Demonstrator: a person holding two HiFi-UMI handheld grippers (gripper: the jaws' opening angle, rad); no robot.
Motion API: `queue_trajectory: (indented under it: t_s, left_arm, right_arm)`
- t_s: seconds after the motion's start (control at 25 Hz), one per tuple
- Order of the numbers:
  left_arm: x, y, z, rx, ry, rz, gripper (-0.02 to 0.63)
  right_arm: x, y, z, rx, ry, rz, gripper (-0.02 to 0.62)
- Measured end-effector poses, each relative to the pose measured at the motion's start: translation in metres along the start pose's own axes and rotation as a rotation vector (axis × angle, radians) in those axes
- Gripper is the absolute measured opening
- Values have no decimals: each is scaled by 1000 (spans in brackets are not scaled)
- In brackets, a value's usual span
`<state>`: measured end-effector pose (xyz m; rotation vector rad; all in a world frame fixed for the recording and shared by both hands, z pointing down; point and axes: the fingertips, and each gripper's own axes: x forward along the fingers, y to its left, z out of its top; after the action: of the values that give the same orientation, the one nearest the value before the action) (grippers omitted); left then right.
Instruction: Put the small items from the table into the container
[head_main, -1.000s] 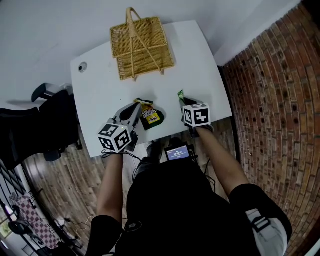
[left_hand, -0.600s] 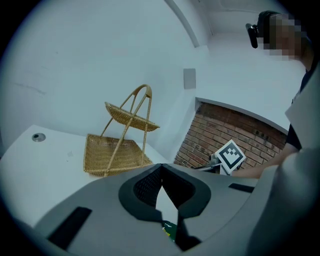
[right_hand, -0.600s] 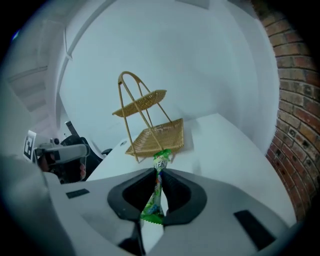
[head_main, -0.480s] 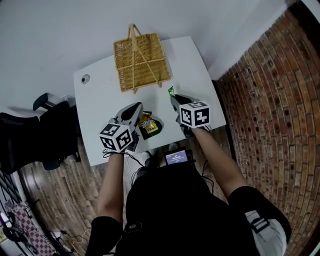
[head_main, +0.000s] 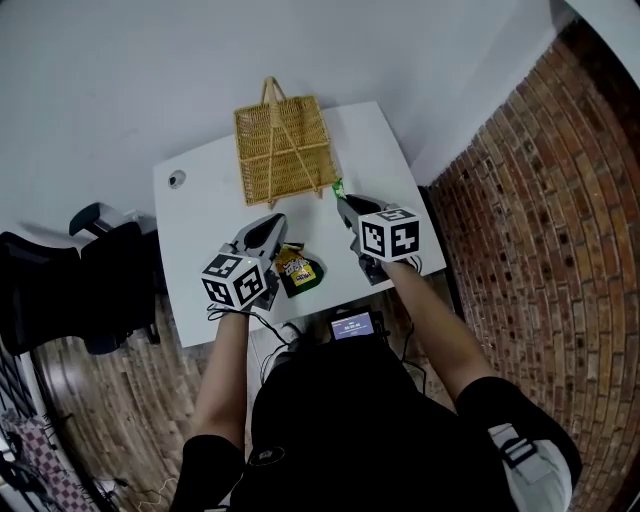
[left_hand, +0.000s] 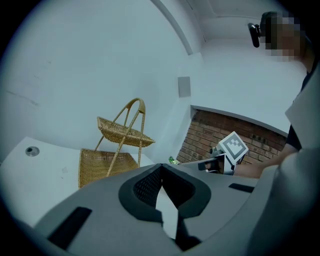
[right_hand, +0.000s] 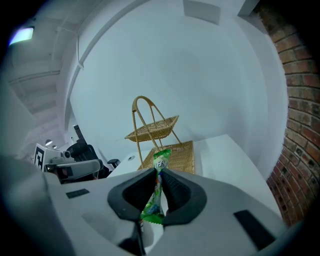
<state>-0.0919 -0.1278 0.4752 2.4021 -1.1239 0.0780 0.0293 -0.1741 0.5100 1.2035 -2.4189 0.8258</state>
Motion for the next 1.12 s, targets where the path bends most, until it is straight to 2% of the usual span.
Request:
queue_trajectory:
  t_s: [0.24,0.8,1.12]
  left_arm:
    - [7,0,13,9,-17,-12,9]
    - [22,13,64,68,-58,-9,9]
    - [35,22,83,86,-66,3,9]
  right_arm:
    - [3,2,19,-23,-16,14,54]
    - [21,11,89,-84,-82,65,54]
    - [46,4,115,-99,-78,76,54]
